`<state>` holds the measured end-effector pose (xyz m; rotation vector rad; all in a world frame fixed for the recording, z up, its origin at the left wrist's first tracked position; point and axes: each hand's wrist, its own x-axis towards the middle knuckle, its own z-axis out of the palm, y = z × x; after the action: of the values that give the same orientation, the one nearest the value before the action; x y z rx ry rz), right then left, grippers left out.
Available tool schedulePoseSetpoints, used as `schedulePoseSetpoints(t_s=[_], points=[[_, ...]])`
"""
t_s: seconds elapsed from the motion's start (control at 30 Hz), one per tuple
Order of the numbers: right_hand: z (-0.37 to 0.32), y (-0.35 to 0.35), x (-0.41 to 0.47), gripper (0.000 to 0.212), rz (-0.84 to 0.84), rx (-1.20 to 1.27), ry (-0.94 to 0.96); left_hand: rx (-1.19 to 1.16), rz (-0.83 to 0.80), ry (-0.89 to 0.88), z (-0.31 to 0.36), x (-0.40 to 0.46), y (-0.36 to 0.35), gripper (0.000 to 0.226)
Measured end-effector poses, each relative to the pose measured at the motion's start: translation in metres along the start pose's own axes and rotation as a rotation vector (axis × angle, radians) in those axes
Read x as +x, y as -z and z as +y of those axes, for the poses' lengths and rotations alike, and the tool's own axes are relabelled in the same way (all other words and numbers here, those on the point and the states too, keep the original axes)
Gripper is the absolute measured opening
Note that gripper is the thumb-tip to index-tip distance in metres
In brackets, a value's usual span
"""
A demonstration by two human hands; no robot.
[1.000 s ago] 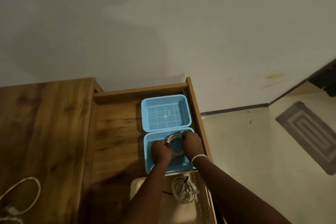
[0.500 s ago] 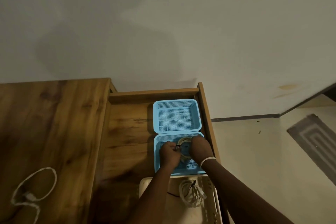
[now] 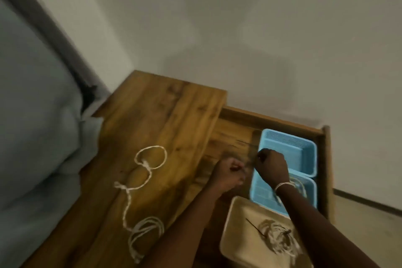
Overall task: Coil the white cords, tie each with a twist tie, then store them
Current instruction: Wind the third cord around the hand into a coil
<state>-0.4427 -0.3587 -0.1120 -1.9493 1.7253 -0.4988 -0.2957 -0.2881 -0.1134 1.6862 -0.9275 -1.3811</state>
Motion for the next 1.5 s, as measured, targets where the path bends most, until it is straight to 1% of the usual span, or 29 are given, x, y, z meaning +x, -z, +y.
schedulePoseSetpoints(t_s=[0.07,0.1,0.2,0.23,0.27,0.3,0.37,0.4,0.43,0.47,0.5,0.57,0.6,0.63,0.67,0.73,0.77,0.83,0.9,0.93,1.0,1.03,1.07,1.13,1.2,1.23,1.3,1.4,1.5], points=[[-0.061,-0.018,-0.007,0.010,-0.024,0.054,0.199,-0.030,0.147,-0.134,0.008,-0.024,0.055,0.008],[-0.093,-0.028,-0.014,0.010,-0.067,0.066,0.301,-0.021,0.224,-0.201,0.009,-0.038,0.087,0.006],[-0.179,-0.057,-0.044,0.014,-0.258,0.082,0.534,0.060,0.507,-0.304,0.011,-0.094,0.179,0.006],[-0.205,-0.066,-0.059,0.013,-0.366,0.116,0.605,0.070,0.607,-0.302,0.002,-0.115,0.210,0.006],[-0.228,-0.077,-0.074,0.010,-0.526,0.144,0.656,0.072,0.692,-0.287,-0.008,-0.138,0.237,0.007],[-0.245,-0.085,-0.089,0.005,-0.715,0.105,0.695,0.064,0.757,-0.258,-0.019,-0.156,0.258,0.009],[-0.273,-0.107,-0.122,0.019,-1.036,-0.135,0.797,0.026,0.868,-0.186,-0.050,-0.198,0.297,0.009],[-0.280,-0.120,-0.137,0.027,-1.151,-0.258,0.837,0.014,0.910,-0.157,-0.066,-0.217,0.311,0.009],[-0.282,-0.134,-0.151,0.035,-1.210,-0.355,0.852,0.010,0.945,-0.137,-0.083,-0.233,0.324,0.010],[-0.283,-0.146,-0.162,0.045,-1.213,-0.427,0.842,0.003,0.967,-0.112,-0.096,-0.246,0.334,0.009],[-0.285,-0.155,-0.177,0.059,-1.171,-0.514,0.854,-0.008,0.989,-0.090,-0.109,-0.260,0.343,0.008],[-0.285,-0.169,-0.196,0.091,-1.049,-0.706,0.935,-0.003,1.011,-0.059,-0.130,-0.280,0.354,0.007],[-0.285,-0.173,-0.201,0.099,-1.012,-0.786,0.979,0.003,1.005,-0.044,-0.138,-0.286,0.356,0.007],[-0.283,-0.175,-0.204,0.097,-0.977,-0.828,0.999,0.011,0.988,-0.036,-0.143,-0.290,0.357,0.006],[-0.284,-0.176,-0.207,0.088,-0.942,-0.840,0.990,0.017,0.967,-0.034,-0.147,-0.294,0.358,0.006],[-0.285,-0.179,-0.210,0.061,-0.899,-0.802,0.962,0.029,0.916,-0.044,-0.151,-0.296,0.358,0.006],[-0.286,-0.180,-0.210,0.052,-0.895,-0.779,0.961,0.033,0.887,-0.042,-0.151,-0.296,0.358,0.006],[-0.293,-0.180,-0.206,0.045,-0.897,-0.718,0.948,0.044,0.806,-0.024,-0.147,-0.296,0.356,0.005],[-0.307,-0.176,-0.199,0.043,-0.865,-0.575,0.894,0.038,0.660,-0.003,-0.144,-0.289,0.354,0.012],[-0.316,-0.173,-0.196,0.041,-0.830,-0.466,0.862,0.032,0.568,0.000,-0.142,-0.285,0.353,0.020],[-0.334,-0.166,-0.190,0.033,-0.728,-0.187,0.776,0.029,0.396,0.009,-0.134,-0.276,0.350,0.038],[-0.343,-0.160,-0.190,0.028,-0.675,-0.035,0.712,0.024,0.331,0.014,-0.126,-0.271,0.346,0.045],[-0.352,-0.154,-0.189,0.025,-0.634,0.119,0.629,0.010,0.292,-0.008,-0.116,-0.267,0.342,0.045],[-0.369,-0.146,-0.191,0.023,-0.567,0.366,0.484,-0.062,0.300,-0.095,-0.096,-0.260,0.332,0.033],[-0.380,-0.140,-0.187,0.018,-0.513,0.560,0.420,-0.150,0.359,-0.199,-0.080,-0.250,0.330,0.030],[-0.384,-0.134,-0.183,0.016,-0.520,0.662,0.389,-0.172,0.387,-0.234,-0.073,-0.247,0.332,0.030],[-0.390,-0.123,-0.168,0.013,-0.553,0.816,0.339,-0.110,0.427,-0.276,-0.060,-0.243,0.343,0.024],[-0.394,-0.103,-0.139,0.015,-0.593,0.924,0.260,-0.123,0.516,-0.321,-0.041,-0.242,0.361,0.010],[-0.396,-0.081,-0.113,0.009,-0.578,0.944,0.194,-0.281,0.613,-0.325,-0.029,-0.245,0.380,0.015]])
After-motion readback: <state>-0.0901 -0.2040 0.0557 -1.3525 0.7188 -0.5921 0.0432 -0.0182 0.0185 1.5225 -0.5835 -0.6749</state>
